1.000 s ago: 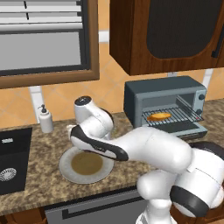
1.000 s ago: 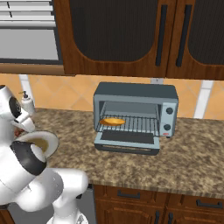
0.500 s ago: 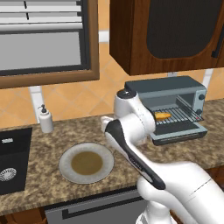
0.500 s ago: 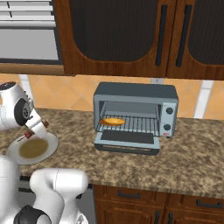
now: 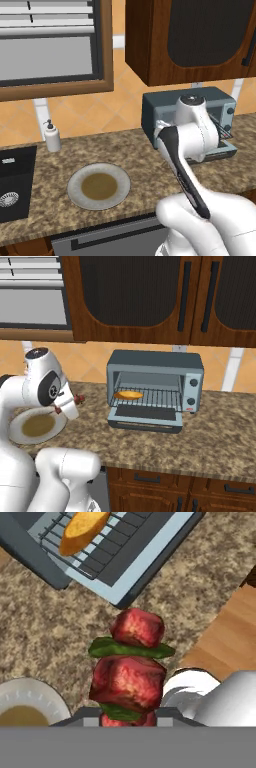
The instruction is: Pick up the kebab skewer and baguette bread, and place them inside the toaster oven. Close the toaster oven door and start by setting the timer.
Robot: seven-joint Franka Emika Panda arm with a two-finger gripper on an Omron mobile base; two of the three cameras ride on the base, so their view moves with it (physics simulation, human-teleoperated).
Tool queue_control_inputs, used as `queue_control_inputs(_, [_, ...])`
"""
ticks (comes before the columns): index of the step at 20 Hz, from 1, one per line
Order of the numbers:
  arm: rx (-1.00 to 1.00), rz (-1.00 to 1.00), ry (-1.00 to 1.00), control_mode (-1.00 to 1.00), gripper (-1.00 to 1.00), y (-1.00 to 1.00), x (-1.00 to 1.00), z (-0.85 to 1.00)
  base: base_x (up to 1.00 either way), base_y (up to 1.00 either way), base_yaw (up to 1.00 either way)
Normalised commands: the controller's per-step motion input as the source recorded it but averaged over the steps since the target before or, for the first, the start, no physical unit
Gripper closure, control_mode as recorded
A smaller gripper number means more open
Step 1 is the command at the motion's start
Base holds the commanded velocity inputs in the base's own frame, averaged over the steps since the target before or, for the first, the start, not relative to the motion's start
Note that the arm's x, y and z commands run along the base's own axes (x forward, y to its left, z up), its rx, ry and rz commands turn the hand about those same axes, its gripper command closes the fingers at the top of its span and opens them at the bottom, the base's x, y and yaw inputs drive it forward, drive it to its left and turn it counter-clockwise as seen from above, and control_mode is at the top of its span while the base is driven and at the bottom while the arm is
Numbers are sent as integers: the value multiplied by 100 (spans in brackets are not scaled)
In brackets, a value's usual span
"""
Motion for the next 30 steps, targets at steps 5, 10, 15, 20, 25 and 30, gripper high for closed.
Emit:
queue_control_inputs(5, [6, -27, 0, -100, 100, -100, 5, 19, 0, 0, 0])
queue_control_inputs(10, [4, -32, 0, -100, 100, -100, 28, 5, 0, 0, 0])
queue_control_inputs(15, [4, -32, 0, -100, 100, -100, 51, 0, 0, 0, 0])
queue_control_inputs(20, [12, -18, 0, -100, 100, -88, 80, 0, 0, 0, 0])
queue_control_inputs(25, [12, -2, 0, -100, 100, -55, 91, 0, 0, 0, 0])
queue_control_inputs(30, [2, -1, 0, -100, 100, -12, 80, -8, 0, 0, 0])
